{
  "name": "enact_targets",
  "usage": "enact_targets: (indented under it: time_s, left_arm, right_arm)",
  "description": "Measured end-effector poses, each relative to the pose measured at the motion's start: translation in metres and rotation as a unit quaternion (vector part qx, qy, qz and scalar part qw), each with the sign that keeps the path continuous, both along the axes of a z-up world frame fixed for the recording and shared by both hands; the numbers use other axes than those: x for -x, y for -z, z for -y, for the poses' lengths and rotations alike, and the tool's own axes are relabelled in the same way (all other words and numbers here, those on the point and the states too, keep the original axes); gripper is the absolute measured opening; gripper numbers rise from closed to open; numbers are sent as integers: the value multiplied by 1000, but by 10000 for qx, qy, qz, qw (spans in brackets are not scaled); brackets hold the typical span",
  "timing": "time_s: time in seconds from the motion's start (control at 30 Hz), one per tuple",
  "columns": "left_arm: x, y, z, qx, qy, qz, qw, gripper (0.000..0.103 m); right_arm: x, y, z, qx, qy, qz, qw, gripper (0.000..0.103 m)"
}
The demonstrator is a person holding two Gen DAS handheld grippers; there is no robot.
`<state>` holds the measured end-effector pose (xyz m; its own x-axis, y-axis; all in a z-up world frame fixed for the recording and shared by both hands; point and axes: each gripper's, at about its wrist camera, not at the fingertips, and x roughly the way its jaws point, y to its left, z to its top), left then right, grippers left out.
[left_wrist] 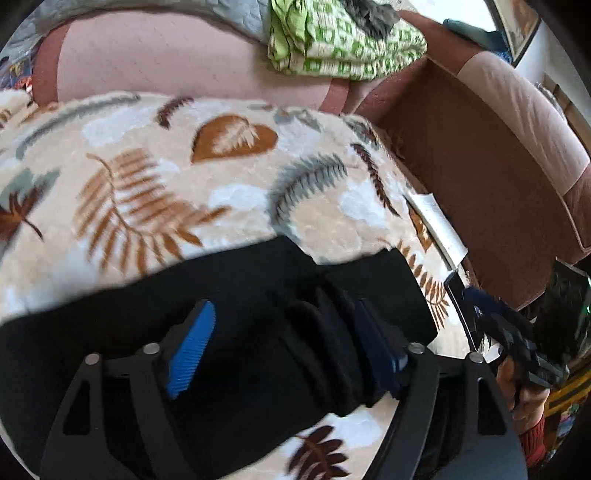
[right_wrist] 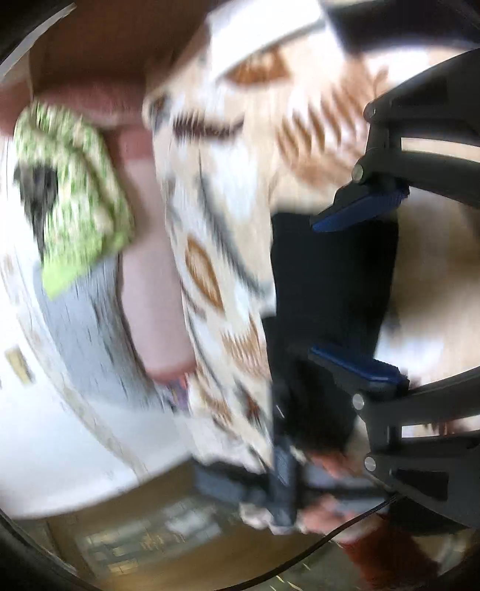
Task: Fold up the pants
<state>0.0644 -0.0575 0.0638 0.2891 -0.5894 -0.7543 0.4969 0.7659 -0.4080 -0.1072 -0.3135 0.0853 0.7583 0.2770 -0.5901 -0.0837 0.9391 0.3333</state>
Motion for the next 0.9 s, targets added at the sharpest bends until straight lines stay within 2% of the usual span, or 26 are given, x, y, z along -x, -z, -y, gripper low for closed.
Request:
enact_targets:
  time_s: [0.03, 0.07, 0.1, 0.2, 0.23, 0.3, 0.43, 0.5, 0.57, 0.63, 0.67, 0.73, 0.9]
  left_arm:
    - [2, 5, 6, -48, -11, -68, 10000, 78]
    - [5, 10, 12, -109, -26, -145, 9998, 78]
    - [7, 15, 19, -171, -41, -234, 9996, 78]
    - [10, 25, 38, -160, -166, -398, 9989, 77]
    - [10, 25, 48, -252, -133, -344, 9990, 73]
    - [11, 19, 62, -409, 122, -303, 9986, 12]
    - [6, -1, 63, -409, 167, -65, 9990, 12]
    - [4, -5, 56, -572, 130, 138, 9982, 12]
    - [1, 6, 52, -841, 152, 31, 9963, 14]
    - [5, 23, 44, -905, 143, -225, 9955, 17]
    - [8, 24, 42, -887, 116, -202, 9958, 20]
    - [18, 17, 35, -979, 93, -49, 9951, 25]
    - [28, -13, 18, -1069, -375, 577, 9919, 26]
  right_arm:
    - [-4, 3, 5, 28, 113, -87, 9999, 51]
    - [-6, 8, 8, 36, 146, -151, 9998, 40]
    - [-10, 12, 6, 36, 117, -168, 9998, 35]
    - [-15, 21, -5, 147, 22, -196, 9997, 34]
    - [-21, 25, -7, 216, 12, -249, 9995, 34]
    - [-30, 30, -10, 245, 62, -347, 9991, 34]
    - [-38, 27, -9, 23, 110, -276, 9996, 35]
    - [-44, 32, -11, 29, 78, -315, 9995, 37]
    - [-52, 45, -16, 125, 13, -471, 9988, 34]
    - [-58, 56, -21, 291, 9, -625, 9976, 34]
    - [-58, 58, -23, 366, -5, -617, 9974, 34]
    - [-56, 55, -24, 461, -35, -594, 9972, 34]
    - [-52, 38, -21, 599, 83, -537, 9967, 37]
